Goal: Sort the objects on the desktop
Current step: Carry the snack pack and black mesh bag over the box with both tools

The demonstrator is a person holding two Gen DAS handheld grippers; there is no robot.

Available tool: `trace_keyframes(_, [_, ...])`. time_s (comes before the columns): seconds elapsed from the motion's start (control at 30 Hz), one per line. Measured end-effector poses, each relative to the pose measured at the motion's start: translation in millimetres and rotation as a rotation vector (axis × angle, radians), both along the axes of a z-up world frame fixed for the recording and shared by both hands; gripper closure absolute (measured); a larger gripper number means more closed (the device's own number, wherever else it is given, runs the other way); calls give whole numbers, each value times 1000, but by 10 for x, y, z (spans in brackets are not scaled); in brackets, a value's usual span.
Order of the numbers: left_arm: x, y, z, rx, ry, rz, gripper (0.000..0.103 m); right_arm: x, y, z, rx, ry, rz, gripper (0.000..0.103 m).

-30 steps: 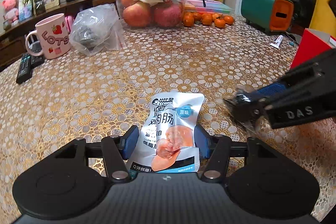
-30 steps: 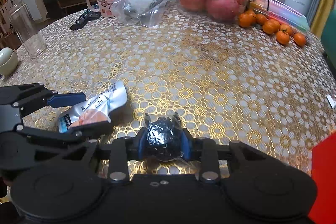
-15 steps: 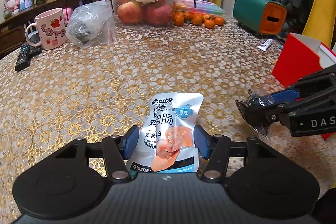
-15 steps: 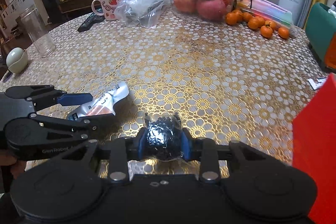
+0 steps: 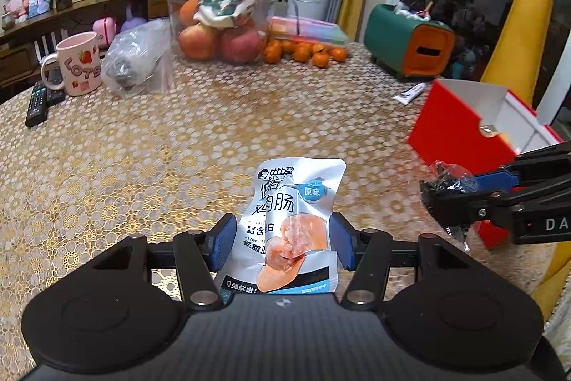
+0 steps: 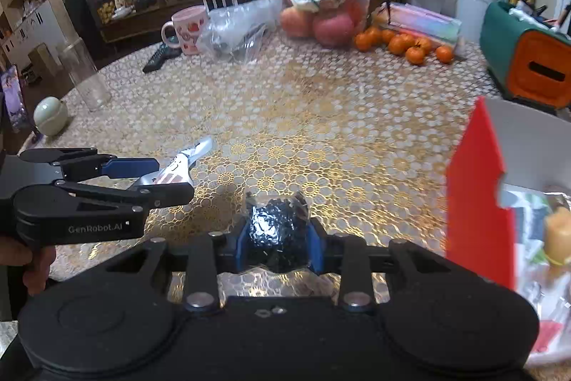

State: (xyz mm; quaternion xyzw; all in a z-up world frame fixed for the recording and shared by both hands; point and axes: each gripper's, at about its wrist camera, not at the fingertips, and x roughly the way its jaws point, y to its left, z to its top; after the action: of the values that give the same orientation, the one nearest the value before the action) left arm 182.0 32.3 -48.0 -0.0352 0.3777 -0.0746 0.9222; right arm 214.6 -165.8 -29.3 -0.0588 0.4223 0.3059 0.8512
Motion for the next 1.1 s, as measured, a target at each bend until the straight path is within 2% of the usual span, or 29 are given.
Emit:
trace_keyframes(0.27, [-131, -326, 238, -2, -29, -43, 47, -160, -400, 258, 40, -31, -37, 70])
trace_keyframes(0.57, [-172, -770, 407, 3, -48, -109, 47, -288, -884, 407, 77, -60, -96, 70])
trace_keyframes(1.1, [48, -1937, 585, 34, -84, -305, 47, -214, -2064, 491, 71, -116, -302, 70])
